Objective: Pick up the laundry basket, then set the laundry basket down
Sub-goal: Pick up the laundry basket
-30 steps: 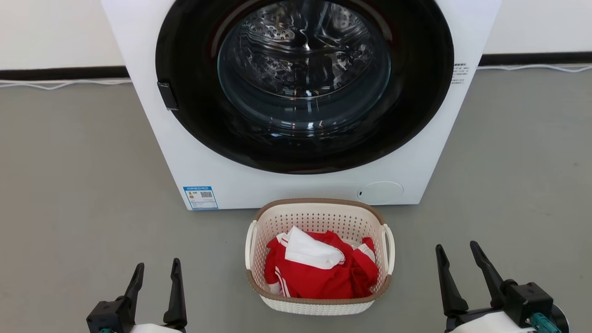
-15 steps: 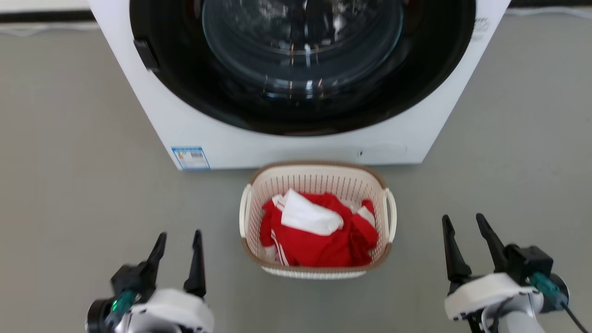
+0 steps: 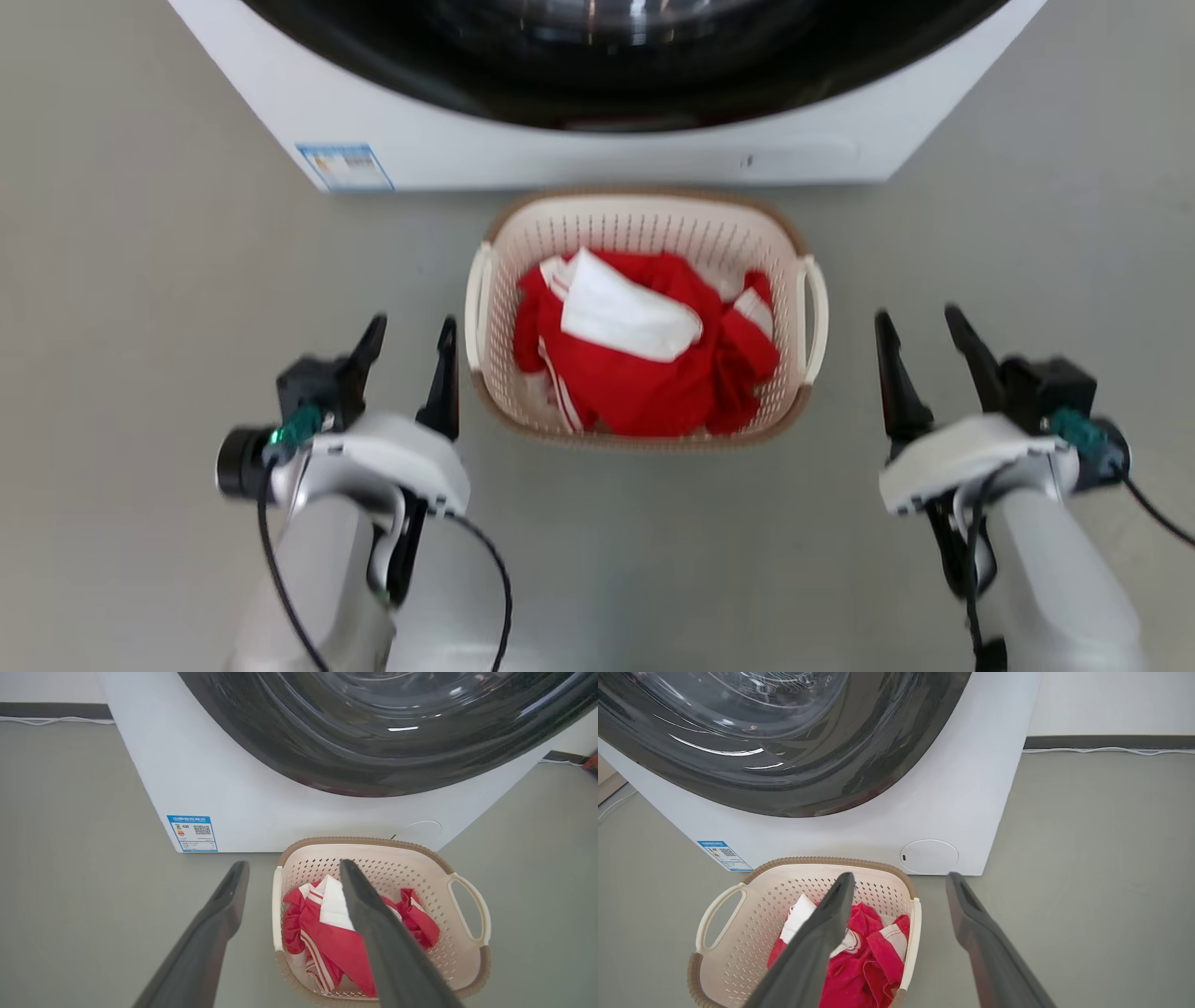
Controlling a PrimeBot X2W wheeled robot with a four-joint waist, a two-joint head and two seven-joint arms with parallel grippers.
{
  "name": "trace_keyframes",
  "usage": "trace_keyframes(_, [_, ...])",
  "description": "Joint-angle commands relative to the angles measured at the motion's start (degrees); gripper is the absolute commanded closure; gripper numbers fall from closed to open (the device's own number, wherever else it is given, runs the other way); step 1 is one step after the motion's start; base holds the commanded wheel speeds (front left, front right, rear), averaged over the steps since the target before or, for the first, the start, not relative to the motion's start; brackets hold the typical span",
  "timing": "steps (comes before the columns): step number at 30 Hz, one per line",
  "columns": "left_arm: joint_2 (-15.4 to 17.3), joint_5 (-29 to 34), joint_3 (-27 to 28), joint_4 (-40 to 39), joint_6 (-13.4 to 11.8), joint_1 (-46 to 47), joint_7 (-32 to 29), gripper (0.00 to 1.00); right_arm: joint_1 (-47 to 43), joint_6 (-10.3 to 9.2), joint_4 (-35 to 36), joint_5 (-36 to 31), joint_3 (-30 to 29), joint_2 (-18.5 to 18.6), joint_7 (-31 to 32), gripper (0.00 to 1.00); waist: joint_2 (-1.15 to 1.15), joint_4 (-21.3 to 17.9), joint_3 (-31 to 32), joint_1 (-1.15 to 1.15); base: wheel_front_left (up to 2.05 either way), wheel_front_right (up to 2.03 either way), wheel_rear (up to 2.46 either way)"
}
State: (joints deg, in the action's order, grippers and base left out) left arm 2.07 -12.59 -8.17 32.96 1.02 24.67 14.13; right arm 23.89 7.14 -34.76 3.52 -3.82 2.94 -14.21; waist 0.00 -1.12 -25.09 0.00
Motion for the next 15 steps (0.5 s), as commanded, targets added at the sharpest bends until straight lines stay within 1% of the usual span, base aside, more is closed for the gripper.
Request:
trace_keyframes(1, [0.81, -0.02, 1.0, 0.11, -0.19, 2.72, 0.38, 0.0, 1.76, 0.35, 0.54, -0.21, 1.73, -0.06, -0.79, 0.0, 0.0, -0.01, -4.5, 0.0, 0.0, 0.0, 0.0])
trace_keyframes(6, [0.81, -0.2, -0.38, 3.57, -0.08, 7.78, 0.67, 0.0, 4.8, 0.35, -0.32, 0.34, 2.53, -0.06, -0.79, 0.0, 0.0, 0.04, -8.55, 0.0, 0.0, 0.0, 0.0])
trace_keyframes(12, [0.81, -0.54, -2.08, 6.88, -0.46, 12.01, 0.8, 0.0, 7.11, 0.35, -1.62, -0.05, 2.15, -0.06, -0.79, 0.0, 0.0, 0.1, -11.39, 0.0, 0.0, 0.0, 0.0])
trace_keyframes(15, [0.81, -0.93, -2.84, 9.88, -0.51, 15.62, 0.84, 0.0, 9.36, 0.35, -2.75, 0.05, 1.84, -0.06, -0.79, 0.0, 0.0, -0.17, -13.59, 0.0, 0.0, 0.0, 0.0])
